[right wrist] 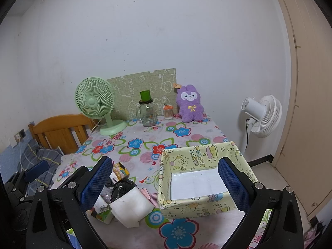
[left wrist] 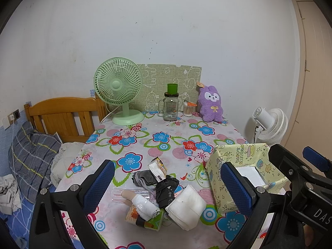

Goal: Organize soft objects

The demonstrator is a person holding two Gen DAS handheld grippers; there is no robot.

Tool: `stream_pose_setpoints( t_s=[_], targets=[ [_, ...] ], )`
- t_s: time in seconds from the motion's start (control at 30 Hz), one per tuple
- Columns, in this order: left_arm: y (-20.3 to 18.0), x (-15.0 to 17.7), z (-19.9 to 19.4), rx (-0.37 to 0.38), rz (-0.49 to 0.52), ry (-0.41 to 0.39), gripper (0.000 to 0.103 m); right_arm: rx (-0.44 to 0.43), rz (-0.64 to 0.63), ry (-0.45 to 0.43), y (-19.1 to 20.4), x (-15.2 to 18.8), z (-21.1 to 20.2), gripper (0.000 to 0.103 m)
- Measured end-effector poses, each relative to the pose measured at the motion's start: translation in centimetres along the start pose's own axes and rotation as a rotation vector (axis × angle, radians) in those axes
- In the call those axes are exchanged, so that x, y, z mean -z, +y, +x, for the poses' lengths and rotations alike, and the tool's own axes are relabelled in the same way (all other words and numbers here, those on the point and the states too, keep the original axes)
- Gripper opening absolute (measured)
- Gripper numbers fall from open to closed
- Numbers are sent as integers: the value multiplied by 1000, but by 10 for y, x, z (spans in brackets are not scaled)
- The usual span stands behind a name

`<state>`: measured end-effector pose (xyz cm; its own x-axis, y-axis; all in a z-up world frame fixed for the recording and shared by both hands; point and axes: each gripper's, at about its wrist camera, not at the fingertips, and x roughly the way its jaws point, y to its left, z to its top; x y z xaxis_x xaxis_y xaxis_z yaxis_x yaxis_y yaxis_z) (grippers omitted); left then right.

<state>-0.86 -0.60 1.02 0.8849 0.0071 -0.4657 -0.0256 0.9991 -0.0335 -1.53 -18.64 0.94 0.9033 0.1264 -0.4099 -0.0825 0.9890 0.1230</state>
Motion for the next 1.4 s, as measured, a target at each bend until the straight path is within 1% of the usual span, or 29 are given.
stream_pose_setpoints(
  t_s=[0.2, 0.27, 0.5, 0.67, 0.93, 1.1, 1.27, 1.4],
  targets=[
    [-2, 0, 1, 1, 2, -1, 101, -1, 0, 2, -1, 0, 0, 103],
    [-3, 0, 1, 1, 4, -1, 99, -2, -1, 4, 0, 0, 1, 102],
    [0, 2, 7, 1, 10, 5, 96, -7, -10, 16, 6, 1, 8, 100],
    [3, 6, 14, 5, 15, 17, 91, -6, -6, 26, 12, 6, 16, 98],
    [12, 16, 29, 3, 7, 57, 86, -20, -1, 63, 20, 16, 34, 95],
    [21, 26, 40, -7, 6, 83, 85, -30, -6, 91, 27, 25, 47, 93],
    [29, 39, 53, -11, 3, 127, 83, -38, -17, 136, 36, 36, 64, 92],
    [32, 50, 64, -7, 20, 169, 83, -55, -26, 166, 44, 48, 74, 92]
  ],
)
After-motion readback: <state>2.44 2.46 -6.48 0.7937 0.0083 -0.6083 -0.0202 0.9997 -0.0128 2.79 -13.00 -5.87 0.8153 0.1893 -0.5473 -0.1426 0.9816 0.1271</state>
